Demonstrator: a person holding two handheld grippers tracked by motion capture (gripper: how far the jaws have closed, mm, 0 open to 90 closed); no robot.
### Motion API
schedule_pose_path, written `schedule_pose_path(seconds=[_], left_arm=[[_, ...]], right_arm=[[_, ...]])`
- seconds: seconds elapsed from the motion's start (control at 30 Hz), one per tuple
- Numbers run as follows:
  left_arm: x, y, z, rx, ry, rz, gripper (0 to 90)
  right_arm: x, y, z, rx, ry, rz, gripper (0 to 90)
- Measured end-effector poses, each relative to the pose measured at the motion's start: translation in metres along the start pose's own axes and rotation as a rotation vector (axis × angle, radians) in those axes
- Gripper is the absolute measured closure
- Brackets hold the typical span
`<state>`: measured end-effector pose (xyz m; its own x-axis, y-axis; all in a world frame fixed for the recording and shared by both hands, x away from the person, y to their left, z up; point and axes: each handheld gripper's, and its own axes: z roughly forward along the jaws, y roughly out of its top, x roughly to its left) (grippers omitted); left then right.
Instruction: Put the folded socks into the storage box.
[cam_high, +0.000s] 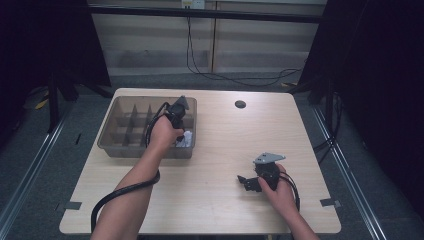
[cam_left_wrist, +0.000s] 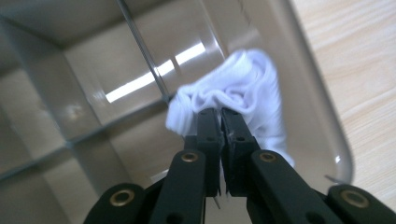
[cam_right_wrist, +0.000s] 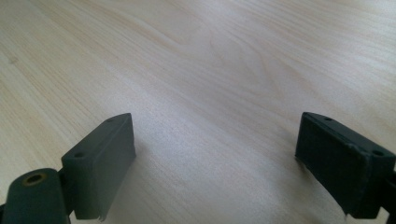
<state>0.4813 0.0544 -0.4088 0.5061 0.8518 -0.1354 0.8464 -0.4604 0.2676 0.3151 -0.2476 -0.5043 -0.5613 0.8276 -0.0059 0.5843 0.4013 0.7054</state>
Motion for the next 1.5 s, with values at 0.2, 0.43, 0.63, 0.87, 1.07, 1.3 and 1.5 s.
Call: schedule_pose_path(seconds=[0.2, 0.43, 0.63, 0.87, 1.07, 1.3, 1.5], left_arm=[[-0.008, 0.009, -0.003, -0.024, 0.005, 0.009, 87.2], [-0.010, 0.014, 0.015, -0.012, 0.017, 0.018, 88.2], [-0.012, 0.015, 0.020, 0.031, 0.023, 0.026, 90.0], [-0.011, 0.011, 0.026, 0.052, 0.015, 0.025, 90.0], [-0.012, 0.008, 0.032, 0.052, 0.025, 0.040, 90.0], [-0.010, 0.005, 0.037, 0.041, 0.014, 0.032, 90.0], [-0.008, 0.003, 0.033, 0.024, 0.008, 0.045, 90.0]], right_arm=[[0.000, 0.000, 0.000, 0.000, 0.000, 0.000, 11.6], [0.000, 0.000, 0.000, 0.000, 0.000, 0.001, 11.6], [0.000, 0.000, 0.000, 0.000, 0.001, 0.002, 11.5], [0.000, 0.000, 0.000, 0.000, 0.000, 0.001, 11.5], [0.000, 0.000, 0.000, 0.000, 0.000, 0.000, 11.5], [0.000, 0.000, 0.000, -0.002, 0.002, 0.002, 11.6], [0.001, -0.001, 0.000, -0.001, 0.000, 0.005, 11.6]])
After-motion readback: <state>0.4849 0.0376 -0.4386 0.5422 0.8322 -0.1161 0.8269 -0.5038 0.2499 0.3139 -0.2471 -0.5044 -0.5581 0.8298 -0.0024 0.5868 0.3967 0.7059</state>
